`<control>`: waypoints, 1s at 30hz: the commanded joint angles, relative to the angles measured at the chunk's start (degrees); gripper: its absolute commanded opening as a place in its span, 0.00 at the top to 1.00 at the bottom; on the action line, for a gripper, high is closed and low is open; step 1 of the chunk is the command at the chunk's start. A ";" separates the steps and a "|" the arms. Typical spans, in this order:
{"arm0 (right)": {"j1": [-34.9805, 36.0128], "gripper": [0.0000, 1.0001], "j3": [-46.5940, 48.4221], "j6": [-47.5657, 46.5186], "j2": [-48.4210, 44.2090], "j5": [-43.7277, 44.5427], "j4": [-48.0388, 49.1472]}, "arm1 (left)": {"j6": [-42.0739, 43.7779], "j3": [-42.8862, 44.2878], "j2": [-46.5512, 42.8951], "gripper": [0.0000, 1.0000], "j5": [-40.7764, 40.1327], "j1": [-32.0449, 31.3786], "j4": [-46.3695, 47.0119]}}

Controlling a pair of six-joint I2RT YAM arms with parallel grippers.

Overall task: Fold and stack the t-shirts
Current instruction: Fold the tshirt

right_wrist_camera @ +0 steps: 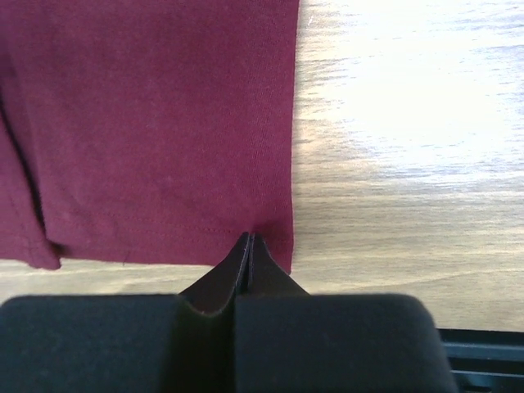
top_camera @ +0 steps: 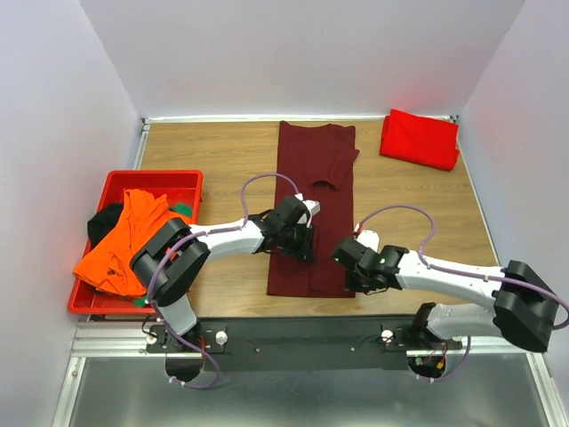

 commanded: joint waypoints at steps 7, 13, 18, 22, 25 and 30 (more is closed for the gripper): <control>0.18 0.71 1.02 0.11 -3.09 0.00 -2.32 | -0.09 -0.43 0.68 0.65 -1.24 -0.33 -0.49; 1.05 0.58 2.88 -1.39 1.74 0.27 -1.44 | -0.17 -0.52 0.68 0.65 -1.42 -0.33 -0.67; 1.14 0.53 2.62 -1.48 4.03 0.71 -0.65 | -0.17 -0.79 1.12 0.65 -1.68 -0.33 -0.49; 1.41 0.58 2.27 -1.31 5.09 0.44 0.41 | -0.17 -1.05 1.21 0.65 -1.68 -0.42 -0.41; 1.41 0.74 1.57 -1.04 4.65 0.27 0.32 | -0.09 -1.14 1.47 0.65 -1.77 -0.33 -0.41; 1.49 0.88 0.33 -0.17 1.31 -0.08 -0.56 | 0.00 -1.40 2.52 0.65 -1.95 -0.33 -0.41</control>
